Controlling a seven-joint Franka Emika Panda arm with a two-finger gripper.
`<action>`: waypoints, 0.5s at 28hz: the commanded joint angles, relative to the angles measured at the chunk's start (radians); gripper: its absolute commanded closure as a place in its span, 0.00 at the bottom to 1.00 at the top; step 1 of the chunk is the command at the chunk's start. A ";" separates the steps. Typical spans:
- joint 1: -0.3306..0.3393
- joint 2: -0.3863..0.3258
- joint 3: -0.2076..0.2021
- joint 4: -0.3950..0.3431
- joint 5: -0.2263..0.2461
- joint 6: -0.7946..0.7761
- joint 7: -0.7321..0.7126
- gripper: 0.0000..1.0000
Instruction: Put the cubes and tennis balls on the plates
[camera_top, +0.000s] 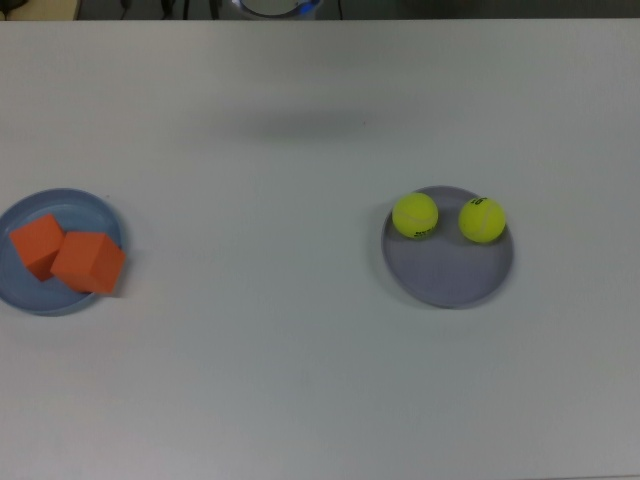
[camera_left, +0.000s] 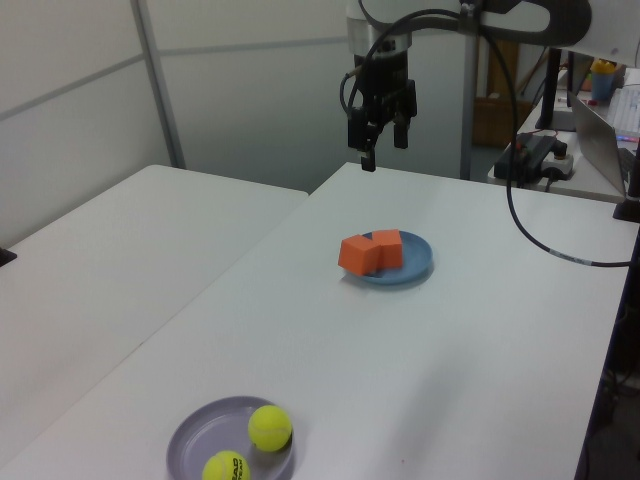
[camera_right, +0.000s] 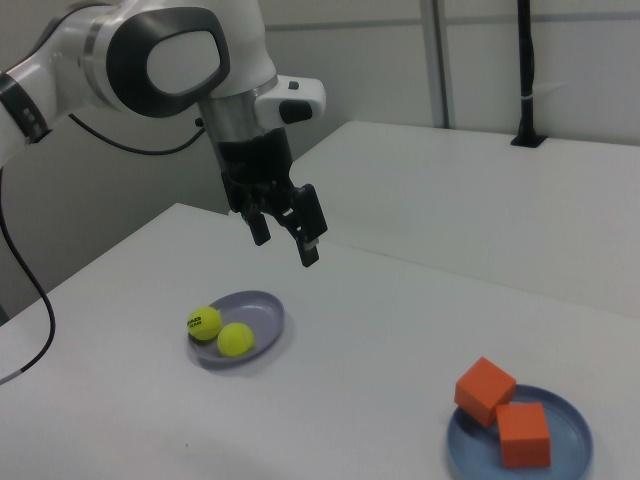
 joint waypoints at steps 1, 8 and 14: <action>-0.002 -0.012 -0.003 -0.007 0.026 -0.015 0.016 0.00; -0.002 -0.012 -0.003 -0.007 0.026 -0.015 0.016 0.00; -0.002 -0.013 0.000 -0.007 0.039 -0.015 0.016 0.00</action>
